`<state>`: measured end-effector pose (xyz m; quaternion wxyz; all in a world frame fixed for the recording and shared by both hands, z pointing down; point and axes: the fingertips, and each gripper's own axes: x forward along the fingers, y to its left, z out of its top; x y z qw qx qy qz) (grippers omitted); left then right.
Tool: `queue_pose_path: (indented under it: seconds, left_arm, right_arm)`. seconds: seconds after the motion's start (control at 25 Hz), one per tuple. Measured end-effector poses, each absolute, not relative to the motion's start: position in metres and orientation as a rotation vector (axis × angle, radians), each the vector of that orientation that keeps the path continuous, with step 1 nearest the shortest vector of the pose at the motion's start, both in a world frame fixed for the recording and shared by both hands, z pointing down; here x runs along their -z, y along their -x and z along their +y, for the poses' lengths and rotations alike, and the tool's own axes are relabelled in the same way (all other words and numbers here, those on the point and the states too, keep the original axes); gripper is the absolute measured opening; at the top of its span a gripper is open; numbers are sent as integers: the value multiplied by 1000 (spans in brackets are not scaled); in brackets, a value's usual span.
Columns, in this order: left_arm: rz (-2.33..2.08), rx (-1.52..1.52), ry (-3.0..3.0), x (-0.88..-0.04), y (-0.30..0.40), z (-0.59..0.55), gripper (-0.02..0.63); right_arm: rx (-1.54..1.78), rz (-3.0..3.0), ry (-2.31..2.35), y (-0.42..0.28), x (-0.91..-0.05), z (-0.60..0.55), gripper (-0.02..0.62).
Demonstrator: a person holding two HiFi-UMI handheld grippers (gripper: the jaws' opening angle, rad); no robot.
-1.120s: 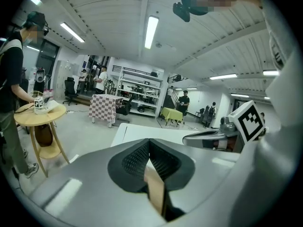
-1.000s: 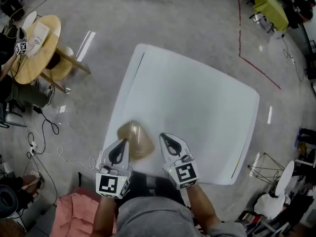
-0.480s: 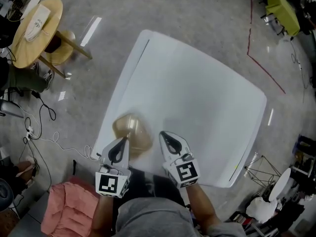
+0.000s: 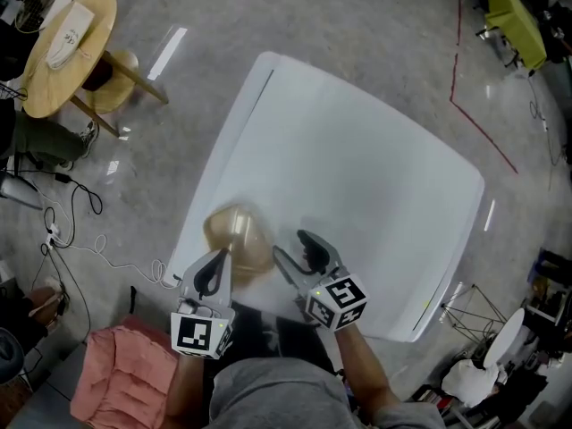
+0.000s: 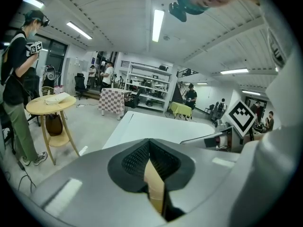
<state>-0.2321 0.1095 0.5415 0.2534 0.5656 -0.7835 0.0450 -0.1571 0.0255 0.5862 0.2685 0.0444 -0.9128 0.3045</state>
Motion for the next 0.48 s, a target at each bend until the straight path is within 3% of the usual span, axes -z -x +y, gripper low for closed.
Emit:
queue_pose_path:
  seconds: [0.2,0.48]
  left_arm:
    - [-2137,-131,-1521,-545,236,114,11]
    - [-2131,-120,-1502,-547,237,119,11]
  right_arm:
    - [-946,-2394,-71,160,-598,33,322]
    - [-956,-2348,-28,167,-611,44,322]
